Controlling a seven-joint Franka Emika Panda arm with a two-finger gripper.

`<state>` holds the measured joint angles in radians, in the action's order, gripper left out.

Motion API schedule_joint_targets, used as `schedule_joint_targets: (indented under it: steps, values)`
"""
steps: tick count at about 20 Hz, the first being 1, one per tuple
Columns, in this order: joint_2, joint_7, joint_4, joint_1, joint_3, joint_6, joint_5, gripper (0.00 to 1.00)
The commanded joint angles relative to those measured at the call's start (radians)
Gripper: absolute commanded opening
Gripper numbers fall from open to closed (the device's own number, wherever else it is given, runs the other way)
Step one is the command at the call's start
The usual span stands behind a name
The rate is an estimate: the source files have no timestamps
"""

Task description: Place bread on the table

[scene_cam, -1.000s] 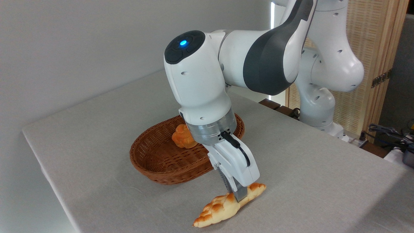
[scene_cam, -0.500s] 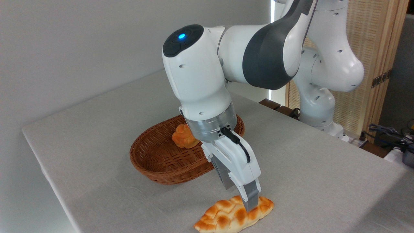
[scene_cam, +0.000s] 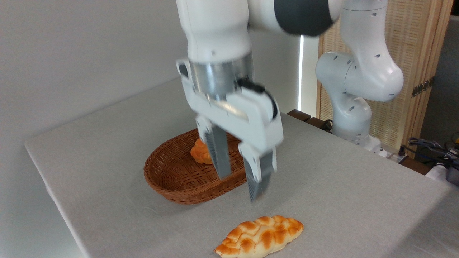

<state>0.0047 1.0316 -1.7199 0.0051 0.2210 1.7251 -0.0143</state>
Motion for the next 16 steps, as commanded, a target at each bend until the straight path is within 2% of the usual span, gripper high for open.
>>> schedule_joint_targets:
  steps: [1,4,7,8,10,14,16]
  values:
    - [0.005,-0.198,0.137,-0.002,-0.050,-0.148,-0.114,1.00]
    - [-0.006,-0.347,0.167,0.003,-0.153,-0.157,-0.113,1.00]
    - [0.001,-0.360,0.161,0.036,-0.271,-0.137,-0.105,1.00]
    - [0.003,-0.360,0.155,0.039,-0.302,-0.136,-0.089,1.00]
    - [0.003,-0.358,0.145,0.039,-0.312,-0.136,-0.055,1.00]
    - [0.003,-0.323,0.143,0.039,-0.308,-0.121,-0.052,1.00]
    - [0.003,-0.327,0.143,0.039,-0.310,-0.121,-0.011,1.00]
